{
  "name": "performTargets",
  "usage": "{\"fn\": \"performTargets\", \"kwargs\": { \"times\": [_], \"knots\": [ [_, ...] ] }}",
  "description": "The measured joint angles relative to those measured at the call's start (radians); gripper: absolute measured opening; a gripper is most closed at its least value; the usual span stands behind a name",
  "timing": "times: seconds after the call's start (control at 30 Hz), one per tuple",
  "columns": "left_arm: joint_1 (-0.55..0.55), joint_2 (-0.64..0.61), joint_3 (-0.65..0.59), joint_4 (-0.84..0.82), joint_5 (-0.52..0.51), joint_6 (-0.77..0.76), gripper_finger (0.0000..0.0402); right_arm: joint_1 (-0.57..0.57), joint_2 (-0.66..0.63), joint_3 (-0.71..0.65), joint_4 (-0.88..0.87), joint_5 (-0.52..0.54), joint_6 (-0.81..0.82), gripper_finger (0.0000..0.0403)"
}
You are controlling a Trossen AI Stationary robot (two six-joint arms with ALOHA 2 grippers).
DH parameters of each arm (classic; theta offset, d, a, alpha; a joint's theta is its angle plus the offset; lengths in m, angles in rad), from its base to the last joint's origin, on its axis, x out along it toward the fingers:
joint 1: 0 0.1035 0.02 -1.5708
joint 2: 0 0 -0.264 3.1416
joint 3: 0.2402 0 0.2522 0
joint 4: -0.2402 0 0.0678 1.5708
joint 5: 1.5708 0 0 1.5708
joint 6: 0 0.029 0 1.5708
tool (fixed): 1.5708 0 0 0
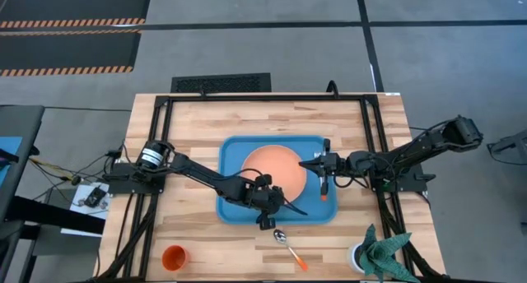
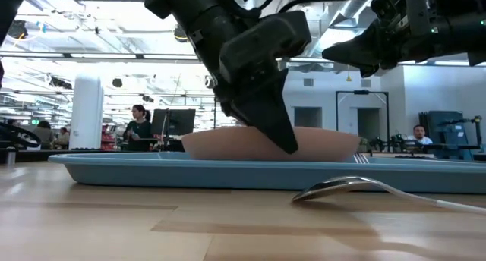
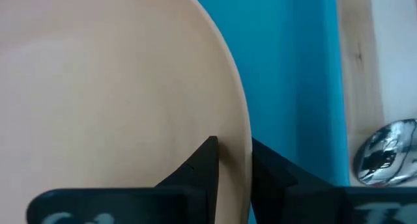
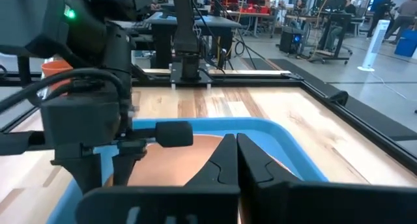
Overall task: Pick and place plate/cup/fork/spoon on tray
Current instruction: Put the light orange plate on the blue serving tray to the left of the orange fork, then put the orange spoon on the blue serving tray to the right of the light orange plate
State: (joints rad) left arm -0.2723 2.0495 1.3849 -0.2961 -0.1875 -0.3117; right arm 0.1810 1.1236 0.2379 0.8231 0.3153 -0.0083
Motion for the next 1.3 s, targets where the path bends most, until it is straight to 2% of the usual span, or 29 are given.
{"fn": "performTargets", "kwargs": {
  "times": [0.37,0.67,0.83,0.93,1.03,1.2,1.3],
  "knots": [
    [0.005,0.0,0.0,0.0,-0.002,-0.006,0.0059,0.0,0.0,0.0,-0.001,0.0,0.0,0.0003],
    [0.004,0.0,0.0,0.001,-0.002,0.005,0.0131,0.0,0.0,0.0,-0.001,0.0,0.0,0.0003],
    [0.002,-0.06,0.0,-0.006,-0.006,0.038,0.0145,0.0,0.0,0.0,-0.001,0.0,0.0,0.0003],
    [-0.019,-0.113,-0.012,0.022,-0.011,0.072,0.0133,0.0,0.0,0.0,-0.001,0.0,0.0,0.0003],
    [-0.046,-0.166,-0.083,0.112,-0.012,0.076,0.0101,0.0,0.0,0.0,-0.002,0.0,0.0,0.0003],
    [-0.075,-0.285,-0.281,0.303,-0.037,0.058,0.0033,0.003,0.0,0.02,-0.03,0.03,0.005,0.0003],
    [-0.089,-0.361,-0.428,0.485,-0.05,0.021,0.0006,0.004,0.0,0.076,-0.161,0.034,0.034,0.0003]
  ]
}}
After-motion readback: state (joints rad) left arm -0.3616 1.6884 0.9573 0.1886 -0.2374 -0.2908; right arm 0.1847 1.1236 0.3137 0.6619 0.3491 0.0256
